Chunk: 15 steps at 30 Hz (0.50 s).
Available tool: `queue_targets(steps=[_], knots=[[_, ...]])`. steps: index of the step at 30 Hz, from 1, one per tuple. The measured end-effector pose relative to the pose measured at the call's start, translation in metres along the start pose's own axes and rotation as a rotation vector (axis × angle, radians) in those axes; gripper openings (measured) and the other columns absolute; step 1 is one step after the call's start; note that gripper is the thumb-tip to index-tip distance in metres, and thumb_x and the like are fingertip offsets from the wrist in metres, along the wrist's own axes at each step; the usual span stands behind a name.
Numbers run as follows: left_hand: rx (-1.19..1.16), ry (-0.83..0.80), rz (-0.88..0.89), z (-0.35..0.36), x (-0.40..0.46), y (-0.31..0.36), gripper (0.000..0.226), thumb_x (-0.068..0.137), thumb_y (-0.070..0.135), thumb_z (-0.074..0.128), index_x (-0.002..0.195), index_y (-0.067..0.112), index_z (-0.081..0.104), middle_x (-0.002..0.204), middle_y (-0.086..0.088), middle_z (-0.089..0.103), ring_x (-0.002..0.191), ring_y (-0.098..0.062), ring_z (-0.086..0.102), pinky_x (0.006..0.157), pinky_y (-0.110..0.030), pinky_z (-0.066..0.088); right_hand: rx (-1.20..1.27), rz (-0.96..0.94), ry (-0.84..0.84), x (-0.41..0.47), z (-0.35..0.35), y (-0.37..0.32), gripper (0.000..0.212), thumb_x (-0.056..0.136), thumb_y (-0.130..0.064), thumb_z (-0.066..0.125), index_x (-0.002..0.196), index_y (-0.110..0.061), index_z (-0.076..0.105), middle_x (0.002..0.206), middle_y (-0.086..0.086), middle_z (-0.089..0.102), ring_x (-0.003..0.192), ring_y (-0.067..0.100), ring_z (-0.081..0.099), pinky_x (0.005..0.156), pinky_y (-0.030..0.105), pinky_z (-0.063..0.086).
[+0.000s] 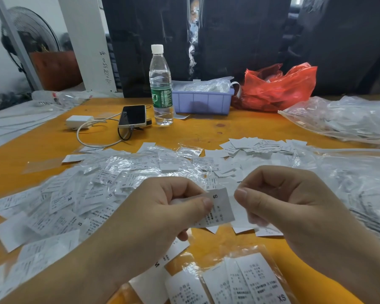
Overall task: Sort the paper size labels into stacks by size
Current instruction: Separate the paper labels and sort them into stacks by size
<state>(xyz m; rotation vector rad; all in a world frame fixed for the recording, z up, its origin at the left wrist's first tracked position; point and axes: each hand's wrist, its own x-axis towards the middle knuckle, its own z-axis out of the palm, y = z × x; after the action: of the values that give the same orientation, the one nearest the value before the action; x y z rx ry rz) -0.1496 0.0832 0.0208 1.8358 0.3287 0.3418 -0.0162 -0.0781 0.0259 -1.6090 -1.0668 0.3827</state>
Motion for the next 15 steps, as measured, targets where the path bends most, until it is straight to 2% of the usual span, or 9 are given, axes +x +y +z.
queue_targets(steps=[6,12,15], knots=[[-0.018,-0.032,-0.007,0.0010,0.0007,-0.0001,0.039,0.059,0.059,0.067,0.077,0.026,0.076,0.072,0.005,0.071,0.056,-0.008,0.056,0.055,-0.017,0.046,0.026,0.014,-0.028,-0.0003,0.0027,0.0011,0.015,0.074,-0.038,0.066,0.073,-0.023,0.070,0.056,-0.003,0.063,0.054,0.006,0.057,0.059,0.026,0.044],[-0.014,-0.037,-0.001,0.0042,-0.0011,0.0044,0.023,0.066,0.046,0.070,0.075,0.026,0.075,0.072,0.004,0.071,0.061,-0.008,0.058,0.057,-0.018,0.047,0.034,0.015,-0.095,-0.0006,0.0032,0.0049,0.032,0.070,-0.052,0.065,0.077,-0.021,0.069,0.057,-0.003,0.061,0.056,0.011,0.054,0.060,0.037,0.042],[-0.015,-0.040,0.007,0.0056,-0.0021,0.0053,0.018,0.069,0.040,0.068,0.077,0.026,0.074,0.071,0.007,0.071,0.061,-0.003,0.058,0.055,-0.017,0.047,0.030,0.017,-0.114,-0.0006,0.0049,0.0056,0.033,0.071,-0.052,0.065,0.077,-0.020,0.069,0.059,-0.002,0.062,0.058,0.011,0.057,0.063,0.041,0.045]])
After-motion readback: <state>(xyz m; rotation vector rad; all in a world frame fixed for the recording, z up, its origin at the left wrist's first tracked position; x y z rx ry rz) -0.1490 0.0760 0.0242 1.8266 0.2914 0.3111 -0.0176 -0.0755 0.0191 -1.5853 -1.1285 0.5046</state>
